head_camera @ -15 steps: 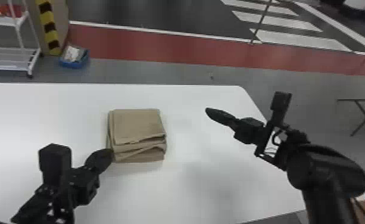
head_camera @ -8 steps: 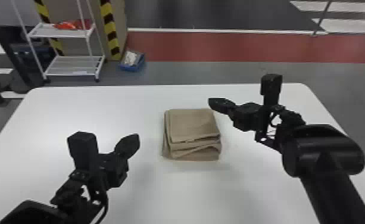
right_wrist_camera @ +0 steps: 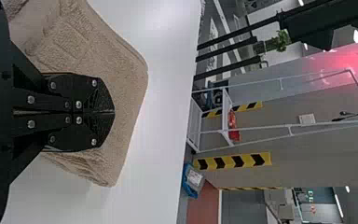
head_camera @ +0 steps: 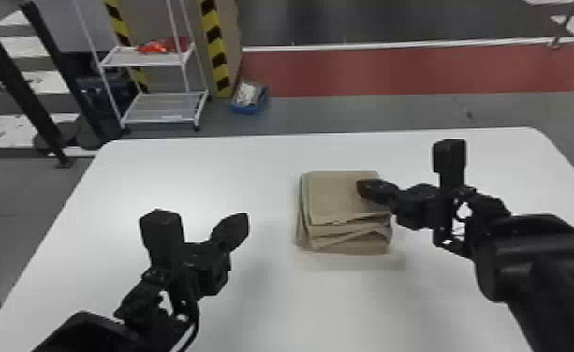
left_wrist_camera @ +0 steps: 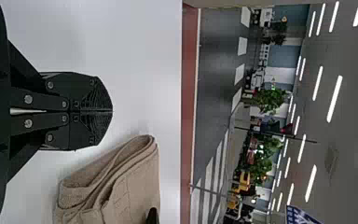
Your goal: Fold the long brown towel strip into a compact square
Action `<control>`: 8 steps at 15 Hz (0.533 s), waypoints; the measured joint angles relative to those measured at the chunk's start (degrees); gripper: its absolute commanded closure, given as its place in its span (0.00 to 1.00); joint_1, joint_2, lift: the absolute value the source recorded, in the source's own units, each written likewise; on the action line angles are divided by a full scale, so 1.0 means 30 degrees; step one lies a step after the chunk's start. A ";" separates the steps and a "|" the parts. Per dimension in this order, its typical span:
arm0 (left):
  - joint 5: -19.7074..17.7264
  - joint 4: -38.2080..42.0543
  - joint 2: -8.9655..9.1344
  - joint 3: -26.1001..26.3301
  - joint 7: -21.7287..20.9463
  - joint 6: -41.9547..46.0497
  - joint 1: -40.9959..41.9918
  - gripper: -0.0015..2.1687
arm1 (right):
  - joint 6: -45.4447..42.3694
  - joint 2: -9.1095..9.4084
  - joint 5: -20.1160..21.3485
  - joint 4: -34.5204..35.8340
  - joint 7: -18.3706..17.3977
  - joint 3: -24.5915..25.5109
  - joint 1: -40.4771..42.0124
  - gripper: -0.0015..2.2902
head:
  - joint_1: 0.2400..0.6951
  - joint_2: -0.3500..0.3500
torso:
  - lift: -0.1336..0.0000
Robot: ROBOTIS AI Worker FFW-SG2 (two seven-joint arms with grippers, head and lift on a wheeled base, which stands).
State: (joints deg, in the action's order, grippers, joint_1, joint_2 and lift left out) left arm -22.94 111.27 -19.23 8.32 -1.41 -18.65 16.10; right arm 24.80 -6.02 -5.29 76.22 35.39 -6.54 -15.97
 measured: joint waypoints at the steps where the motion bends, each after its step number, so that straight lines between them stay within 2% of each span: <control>1: 0.0000 0.0143 -0.0003 0.0001 0.0000 -0.0026 0.0097 0.99 | 0.0066 -0.0046 0.0043 0.0145 0.0008 0.0048 0.0254 0.84 | 1.00 0.61 | 0.07; 5: 0.0003 0.0715 -0.0005 -0.0040 0.0064 -0.0118 0.0543 0.99 | -0.0155 -0.0187 0.0511 0.0139 0.0083 0.0470 0.0742 0.84 | 1.00 0.59 | 0.07; 8: 0.0028 0.0856 -0.0005 -0.0048 0.0208 -0.0209 0.0612 0.99 | -0.0938 -0.0191 0.0111 0.0533 0.0456 0.0703 0.0899 0.84 | 1.00 0.59 | 0.07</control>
State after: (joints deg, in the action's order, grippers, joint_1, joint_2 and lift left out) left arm -22.85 113.83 -19.25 8.17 -0.79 -19.27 17.93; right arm 21.99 -6.59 -4.95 77.82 36.76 -4.43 -13.27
